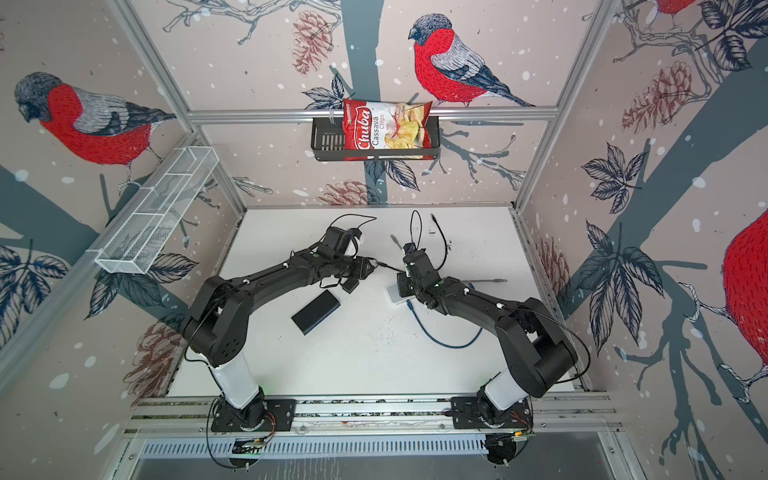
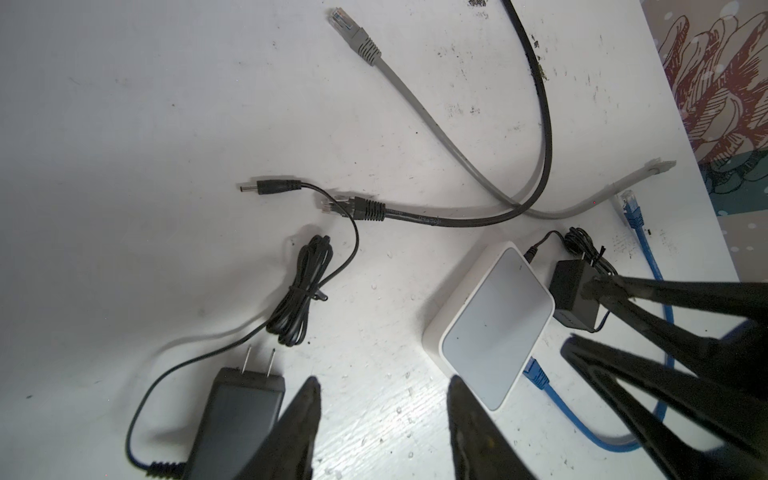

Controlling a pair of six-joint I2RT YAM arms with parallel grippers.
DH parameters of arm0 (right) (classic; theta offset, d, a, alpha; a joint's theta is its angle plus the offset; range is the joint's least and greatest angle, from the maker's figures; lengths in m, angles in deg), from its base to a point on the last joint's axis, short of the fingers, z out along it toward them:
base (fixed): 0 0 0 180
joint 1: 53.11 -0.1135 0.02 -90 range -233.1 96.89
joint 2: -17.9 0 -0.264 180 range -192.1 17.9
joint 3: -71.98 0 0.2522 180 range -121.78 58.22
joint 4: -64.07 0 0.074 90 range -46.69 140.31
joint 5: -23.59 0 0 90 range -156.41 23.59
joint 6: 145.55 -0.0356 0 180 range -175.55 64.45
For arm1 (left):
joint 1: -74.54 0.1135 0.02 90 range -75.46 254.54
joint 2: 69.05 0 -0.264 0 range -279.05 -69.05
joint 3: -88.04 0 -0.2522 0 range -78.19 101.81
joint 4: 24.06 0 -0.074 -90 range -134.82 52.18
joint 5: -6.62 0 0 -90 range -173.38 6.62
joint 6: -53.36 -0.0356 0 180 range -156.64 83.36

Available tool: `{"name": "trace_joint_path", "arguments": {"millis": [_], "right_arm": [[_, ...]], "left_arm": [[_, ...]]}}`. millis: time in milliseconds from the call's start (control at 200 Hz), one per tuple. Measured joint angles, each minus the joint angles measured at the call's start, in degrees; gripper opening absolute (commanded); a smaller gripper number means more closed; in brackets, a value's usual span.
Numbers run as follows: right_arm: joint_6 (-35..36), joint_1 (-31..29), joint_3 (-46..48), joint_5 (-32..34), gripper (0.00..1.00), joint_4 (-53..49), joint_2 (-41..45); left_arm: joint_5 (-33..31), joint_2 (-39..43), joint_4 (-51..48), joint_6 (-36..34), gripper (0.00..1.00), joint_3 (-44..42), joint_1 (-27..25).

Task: Insert the plug into the switch port
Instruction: 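Move the right gripper over the router while left gripper holds it, then lower the right gripper to the black barrel-plug cable while left gripper releases router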

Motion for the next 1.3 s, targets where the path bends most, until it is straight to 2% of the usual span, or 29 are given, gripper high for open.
{"name": "trace_joint_path", "arguments": {"millis": [150, 415, 775, 991, 1296], "right_arm": [[-0.33, 2.10, -1.46, 0.81, 0.48, -1.92, -0.44], [0.09, 1.33, -1.42, -0.22, 0.48, -4.90, -0.26], [-3.19, 5.09, 5.95, -0.50, 0.48, -5.05, 0.63], [-4.24, 6.62, 6.14, -0.63, 0.48, -2.16, -0.13], [-4.63, 11.80, 4.79, -2.51, 0.48, -2.16, -0.04]], "left_arm": [[0.11, -0.15, 0.00, -0.02, 0.52, 0.24, 0.00], [1.18, -1.64, 0.52, -0.11, 0.53, 1.46, -0.26], [4.46, -9.86, 1.53, 0.04, 0.52, 5.81, -6.95], [5.51, -12.81, 1.46, 0.94, 0.51, 6.99, -8.00], [7.52, -15.37, 2.73, 1.36, 0.49, 7.21, -9.68]]}}
